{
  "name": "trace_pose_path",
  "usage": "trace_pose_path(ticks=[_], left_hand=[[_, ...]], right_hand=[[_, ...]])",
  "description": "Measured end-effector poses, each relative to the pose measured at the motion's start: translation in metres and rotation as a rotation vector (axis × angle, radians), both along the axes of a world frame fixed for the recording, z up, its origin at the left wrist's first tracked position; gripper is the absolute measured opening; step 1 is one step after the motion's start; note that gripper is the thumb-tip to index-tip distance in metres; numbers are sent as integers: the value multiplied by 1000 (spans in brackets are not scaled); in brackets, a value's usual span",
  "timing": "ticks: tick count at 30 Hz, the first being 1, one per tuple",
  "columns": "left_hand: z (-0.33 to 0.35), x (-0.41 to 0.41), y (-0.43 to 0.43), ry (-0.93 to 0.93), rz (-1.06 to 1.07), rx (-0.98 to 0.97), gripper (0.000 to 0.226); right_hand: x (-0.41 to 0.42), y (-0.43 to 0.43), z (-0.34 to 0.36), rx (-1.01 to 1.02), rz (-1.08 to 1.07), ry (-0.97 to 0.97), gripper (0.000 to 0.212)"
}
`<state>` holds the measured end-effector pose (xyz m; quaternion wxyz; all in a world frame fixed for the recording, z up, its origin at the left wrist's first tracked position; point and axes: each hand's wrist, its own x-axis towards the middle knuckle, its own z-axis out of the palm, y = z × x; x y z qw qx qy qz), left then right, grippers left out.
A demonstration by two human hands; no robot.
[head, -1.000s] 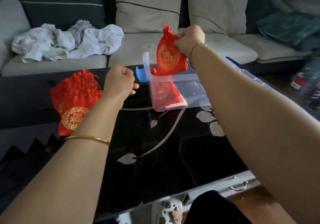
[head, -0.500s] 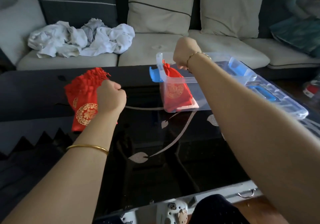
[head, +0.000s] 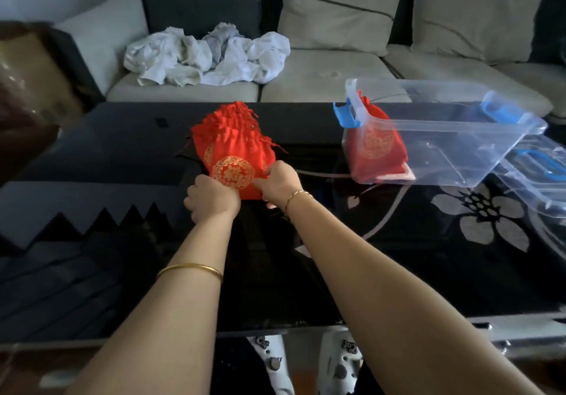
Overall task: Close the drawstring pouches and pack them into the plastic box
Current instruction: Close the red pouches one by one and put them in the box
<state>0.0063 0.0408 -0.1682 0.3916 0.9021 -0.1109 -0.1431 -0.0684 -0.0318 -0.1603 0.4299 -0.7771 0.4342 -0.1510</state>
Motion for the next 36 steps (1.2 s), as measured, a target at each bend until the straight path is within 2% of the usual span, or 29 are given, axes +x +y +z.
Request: trace_pose_path(ticks=[1,3,7,10,14,17,20,22,23,25,27,30,36], left_hand=[[0,1,1,-7,-3,-9,41],[1,3,4,-33,1,-9,41],[1,6,8,-21,-10,-45,37],[8,4,8,115,-41,-207,45],[27,-13,7,412,-220,-396,58],[43,-32,4,493,-339,-560,39],[56,-55,-1,598,-389,-767,18],[59,-71,-6,620,-423,-827,2],[57,-80,-8,605,-451,-828,5],[52,-91,-13,560,-509,-807,10],[48,-101,-16,523,-559,-781,12],[44,-106,-18,496,-590,-773,12],[41,-109,-17,450,-544,-741,12]], right_hand=[[3,-3,-4,-25,-18,12,27],[4,-5,-9,-45,-35,-1,21],[-5,-11,-11,-85,-73,-188,24],[-21,-16,0,-114,-25,-337,19],[-66,-15,24,-136,81,-441,19],[-110,-10,39,-93,133,-446,18],[-143,-11,43,-146,158,-269,20],[-158,-13,40,-132,97,-158,26],[-166,-14,39,-87,47,-152,34],[-176,-15,39,67,-56,-269,50],[-187,-16,40,203,-157,-438,51],[-194,-20,42,327,-201,-568,40],[-189,-18,42,275,-195,-488,13]])
